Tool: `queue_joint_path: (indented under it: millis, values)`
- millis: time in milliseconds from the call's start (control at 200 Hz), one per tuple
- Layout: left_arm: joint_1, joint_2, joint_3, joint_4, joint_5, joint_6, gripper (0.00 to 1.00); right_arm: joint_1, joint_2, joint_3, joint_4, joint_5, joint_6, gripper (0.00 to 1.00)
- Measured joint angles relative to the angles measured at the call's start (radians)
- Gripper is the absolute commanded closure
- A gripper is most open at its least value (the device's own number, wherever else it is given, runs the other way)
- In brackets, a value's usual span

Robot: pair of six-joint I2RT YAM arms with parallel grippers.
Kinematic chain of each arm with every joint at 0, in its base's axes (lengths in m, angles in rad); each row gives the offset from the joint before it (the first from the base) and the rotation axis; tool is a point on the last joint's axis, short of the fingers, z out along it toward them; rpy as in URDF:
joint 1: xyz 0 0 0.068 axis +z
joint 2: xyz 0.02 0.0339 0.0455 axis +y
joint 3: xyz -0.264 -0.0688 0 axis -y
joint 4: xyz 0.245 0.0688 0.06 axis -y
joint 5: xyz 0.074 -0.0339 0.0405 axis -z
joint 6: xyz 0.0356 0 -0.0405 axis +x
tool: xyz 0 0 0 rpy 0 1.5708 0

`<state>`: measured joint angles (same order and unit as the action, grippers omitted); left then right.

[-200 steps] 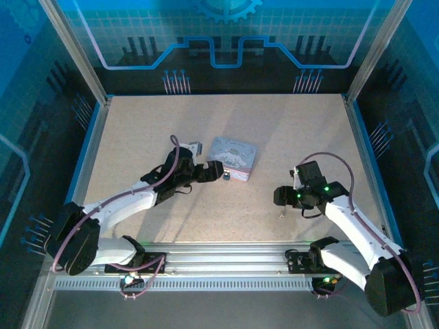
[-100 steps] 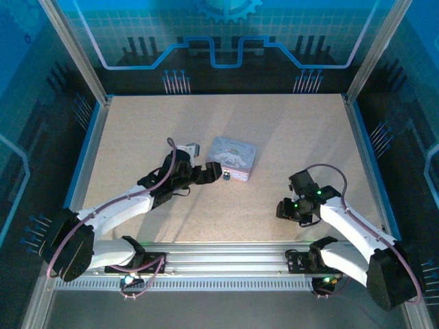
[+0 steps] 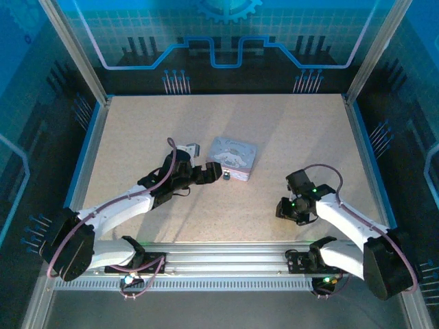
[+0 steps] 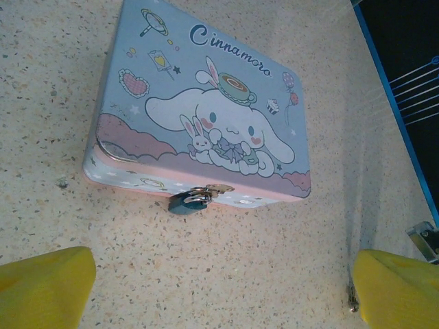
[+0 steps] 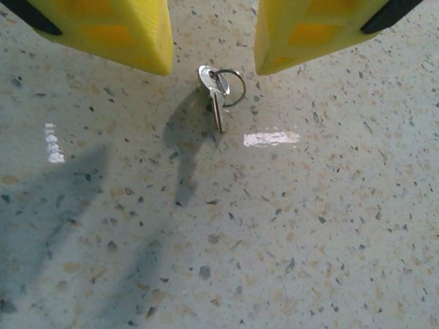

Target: Unlock a padlock with a key

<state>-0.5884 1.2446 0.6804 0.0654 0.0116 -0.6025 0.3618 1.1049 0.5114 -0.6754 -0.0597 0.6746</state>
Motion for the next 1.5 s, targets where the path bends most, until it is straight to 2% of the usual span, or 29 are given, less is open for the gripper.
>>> queue_joint_path:
  millis: [830, 1501]
  values:
    - [0.000, 0.000, 0.000, 0.000, 0.000, 0.000, 0.02, 0.000, 0.074, -0.001, 0.048, 0.003, -0.003, 0.71]
    - [0.000, 0.000, -0.001, -0.001, 0.000, 0.000, 0.02, 0.004, 0.077, 0.005, 0.049, 0.017, -0.024, 0.89]
